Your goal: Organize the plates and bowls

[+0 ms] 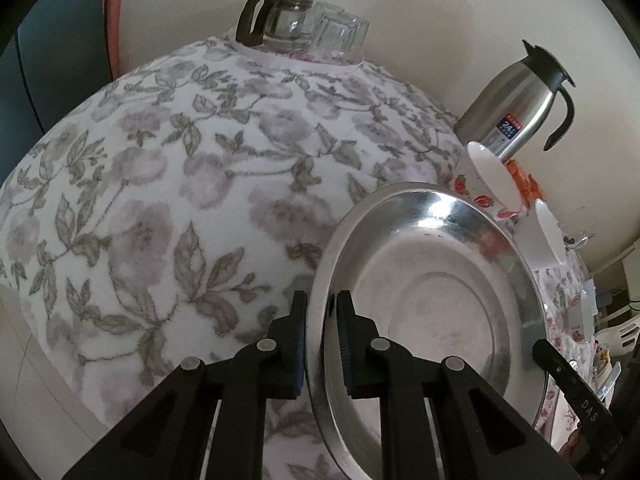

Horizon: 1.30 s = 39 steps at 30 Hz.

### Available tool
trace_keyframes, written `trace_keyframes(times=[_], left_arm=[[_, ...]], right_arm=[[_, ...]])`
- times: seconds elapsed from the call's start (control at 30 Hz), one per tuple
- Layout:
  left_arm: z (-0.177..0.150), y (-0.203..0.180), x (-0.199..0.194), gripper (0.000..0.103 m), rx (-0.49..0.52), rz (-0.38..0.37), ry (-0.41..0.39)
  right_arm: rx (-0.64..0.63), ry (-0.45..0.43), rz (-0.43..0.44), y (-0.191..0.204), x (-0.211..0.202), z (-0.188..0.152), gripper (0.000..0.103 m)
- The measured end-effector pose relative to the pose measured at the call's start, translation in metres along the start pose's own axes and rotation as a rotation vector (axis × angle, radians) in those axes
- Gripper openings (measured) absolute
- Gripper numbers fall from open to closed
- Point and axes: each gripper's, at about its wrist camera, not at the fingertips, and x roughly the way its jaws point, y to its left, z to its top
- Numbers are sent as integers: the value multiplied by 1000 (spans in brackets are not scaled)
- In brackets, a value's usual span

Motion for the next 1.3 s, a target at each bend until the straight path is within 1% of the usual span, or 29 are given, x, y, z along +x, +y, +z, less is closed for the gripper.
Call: trace_keyframes(times=[0.1, 0.23, 0.37, 0.47, 0.57, 0.77, 0.87, 1.13, 1.3], left_arm=[[6, -10, -16, 15, 8, -15, -29], [16, -33, -40, 15, 30, -47, -71], [24, -60, -57, 15, 51, -86, -101], [24, -84, -66, 15, 74, -122, -114], [22, -107, -75, 15, 101, -143, -130], [15, -146, -85, 15, 127, -196, -133], [10, -168, -87, 15, 147, -219, -132], [-5, -216, -80, 15, 197, -284, -104], [-17, -230, -68, 15, 221, -308, -70]], right_arm=[[-2, -37, 9, -1, -16, 6, 12], [-6, -127, 6, -4, -47, 14, 12], [16, -209, 7, -17, -82, 21, 12], [-1, -273, -38, -27, -107, 23, 12], [-8, -320, -71, -36, -127, 25, 12], [28, -371, -73, -67, -162, 22, 12], [45, -396, -95, -83, -178, 21, 12], [111, -414, -130, -130, -202, 16, 12], [126, -407, -146, -148, -208, 13, 12]])
